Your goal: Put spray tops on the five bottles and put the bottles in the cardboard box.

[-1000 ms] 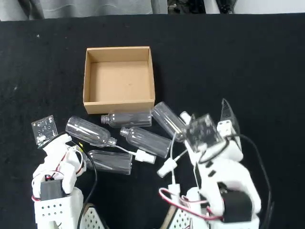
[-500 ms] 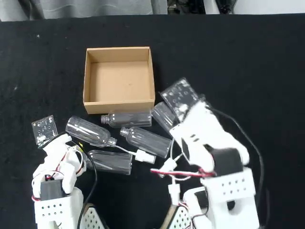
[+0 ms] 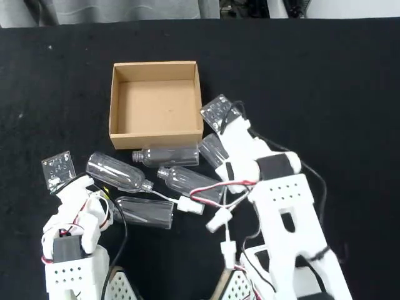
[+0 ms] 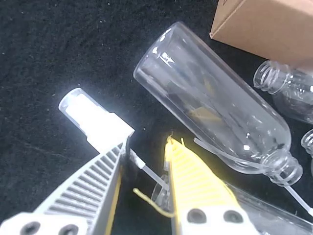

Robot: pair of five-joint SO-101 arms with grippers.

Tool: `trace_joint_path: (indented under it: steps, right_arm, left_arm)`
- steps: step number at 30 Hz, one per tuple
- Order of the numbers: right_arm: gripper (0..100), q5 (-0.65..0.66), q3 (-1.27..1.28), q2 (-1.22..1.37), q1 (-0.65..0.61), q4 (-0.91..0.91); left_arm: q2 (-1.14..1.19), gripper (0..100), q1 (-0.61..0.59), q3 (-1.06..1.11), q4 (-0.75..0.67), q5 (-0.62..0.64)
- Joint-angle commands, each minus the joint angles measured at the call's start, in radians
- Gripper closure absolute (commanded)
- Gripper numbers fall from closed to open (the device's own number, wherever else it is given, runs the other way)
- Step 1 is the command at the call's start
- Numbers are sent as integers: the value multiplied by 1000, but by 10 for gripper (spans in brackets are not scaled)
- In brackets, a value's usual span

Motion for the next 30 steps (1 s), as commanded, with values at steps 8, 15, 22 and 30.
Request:
trace_joint_path:
  steps: [8, 15, 22, 30]
  right_arm:
    - [734, -69, -145, 148, -58, -40]
    - [734, -69, -189, 283, -120, -48]
    - [734, -69, -200, 363, -114, -44]
    - [734, -64, -199, 409, -114, -48]
  left_arm:
    - [-5, 877, -7, 22, -2, -2]
    - [-5, 877, -7, 22, -2, -2]
    - [-5, 877, -7, 22, -2, -2]
    - [-5, 877, -7, 22, -2, -2]
